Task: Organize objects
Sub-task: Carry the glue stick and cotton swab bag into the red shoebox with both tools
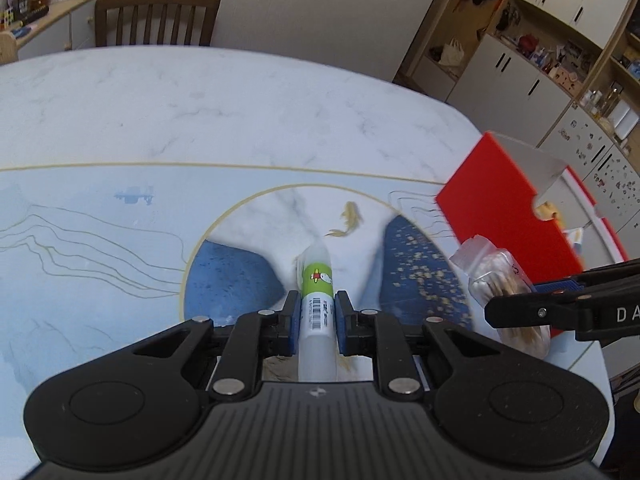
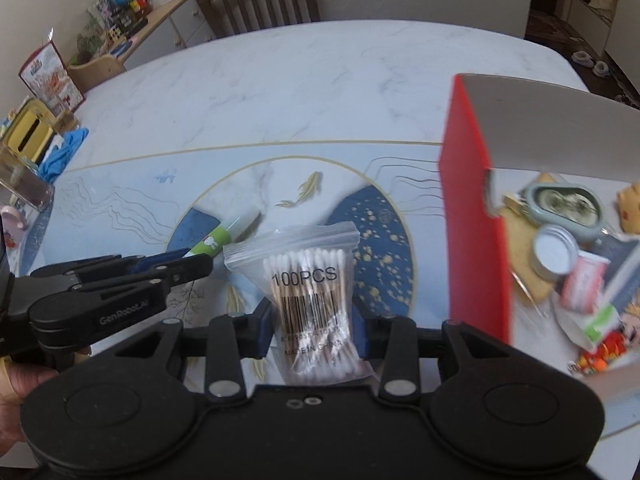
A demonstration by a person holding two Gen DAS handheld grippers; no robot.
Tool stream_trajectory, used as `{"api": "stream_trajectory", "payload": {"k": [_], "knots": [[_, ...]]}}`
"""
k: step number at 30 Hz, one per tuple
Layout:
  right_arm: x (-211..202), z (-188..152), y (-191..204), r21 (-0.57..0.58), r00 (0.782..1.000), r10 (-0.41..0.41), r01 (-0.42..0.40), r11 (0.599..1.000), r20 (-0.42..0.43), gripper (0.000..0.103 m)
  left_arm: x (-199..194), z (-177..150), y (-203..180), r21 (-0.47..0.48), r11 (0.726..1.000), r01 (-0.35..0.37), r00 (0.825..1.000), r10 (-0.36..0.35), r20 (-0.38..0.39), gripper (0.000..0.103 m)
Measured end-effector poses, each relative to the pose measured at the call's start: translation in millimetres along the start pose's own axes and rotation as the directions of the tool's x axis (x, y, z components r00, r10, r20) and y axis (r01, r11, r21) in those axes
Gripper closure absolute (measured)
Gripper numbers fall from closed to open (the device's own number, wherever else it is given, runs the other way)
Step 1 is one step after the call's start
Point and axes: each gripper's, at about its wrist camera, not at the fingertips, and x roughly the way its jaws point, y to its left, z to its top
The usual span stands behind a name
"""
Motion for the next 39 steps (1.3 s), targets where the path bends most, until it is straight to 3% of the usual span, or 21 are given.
{"api": "stream_trajectory", "payload": {"k": [4,9,19,28,39], "knots": [[-18.3,-8.5,-10.2,0.007,0.999,0.012,-0.013,1.0,0.033,0.066,-7.0,-5.1,-16.5,0.037,0.999,-0.012,1.0,0.011,0.017,0.087],[-41.3,-20.5,-26.3,0.015,0.997,0.035,-0.036,0.999,0.062,0.066,-14.5,-11.9,-24.7,-0.005,1.0,-0.009,1.0,0.009,0.011,0.087],[-89.2,-28.7,-61.5,0.031,0.988,0.059,-0.064,0.997,0.144,0.066,-50.8,-0.5,-68.6,-0.009,0.999,0.05,0.993,-0.049,0.103,0.087],[-113.2,-29.4,-113.4,0.087,0.976,0.025,-0.045,0.995,0.217,0.066,-50.4,19.1,-135.7,0.09,0.991,0.096,0.984,-0.108,0.138,0.087],[-128.0,-23.9,-190.3,0.182,0.958,-0.09,0.04,0.982,0.273,0.066,-23.3,42.3,-218.5,0.211,0.967,0.144,0.977,-0.172,0.123,0.087]]}}
